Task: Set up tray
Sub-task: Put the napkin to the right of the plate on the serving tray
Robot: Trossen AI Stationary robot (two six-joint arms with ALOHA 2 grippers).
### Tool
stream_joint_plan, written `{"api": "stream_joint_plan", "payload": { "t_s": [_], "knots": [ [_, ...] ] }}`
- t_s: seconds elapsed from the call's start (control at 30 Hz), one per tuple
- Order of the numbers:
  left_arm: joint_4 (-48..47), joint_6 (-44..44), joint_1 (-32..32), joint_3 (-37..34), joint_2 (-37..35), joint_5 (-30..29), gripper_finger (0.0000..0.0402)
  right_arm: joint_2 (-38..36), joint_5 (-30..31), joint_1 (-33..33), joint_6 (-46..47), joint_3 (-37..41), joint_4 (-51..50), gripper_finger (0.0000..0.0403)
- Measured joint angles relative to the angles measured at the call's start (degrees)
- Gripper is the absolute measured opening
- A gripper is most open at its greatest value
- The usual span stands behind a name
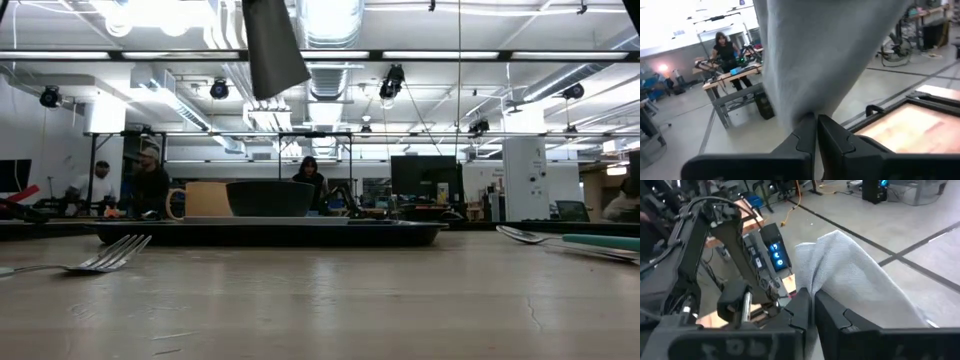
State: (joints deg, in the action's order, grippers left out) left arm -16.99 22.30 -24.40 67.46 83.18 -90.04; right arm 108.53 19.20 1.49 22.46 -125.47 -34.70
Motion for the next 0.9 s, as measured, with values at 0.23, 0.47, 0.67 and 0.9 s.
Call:
{"api": "stream_joint_plan", "payload": {
  "t_s": [0.23, 0.47, 0.67, 0.9],
  "knots": [
    [0.06, -8.29, -4.98, 1.16, 0.0, 0.33, 0.0, -2.7, -7.61, -0.09, -4.66, -5.47, -11.38, 0.0101],
    [0.1, -9.81, -6.62, 3.02, -0.04, 4.15, 0.0, -6.09, -9.38, 0.89, -3.65, -8.28, -15.29, 0.0157],
    [-0.13, -9.81, -6.67, 3.02, -0.04, 6.52, 0.0, -7.53, -9.37, 2.8, -3.83, -8.37, -21.5, 0.0178],
    [-0.12, -9.81, -6.67, 3.02, -0.04, 6.62, 0.0, -5.53, -9.16, 2.89, -5.45, -8.17, -31.05, 0.0187]
  ]
}}
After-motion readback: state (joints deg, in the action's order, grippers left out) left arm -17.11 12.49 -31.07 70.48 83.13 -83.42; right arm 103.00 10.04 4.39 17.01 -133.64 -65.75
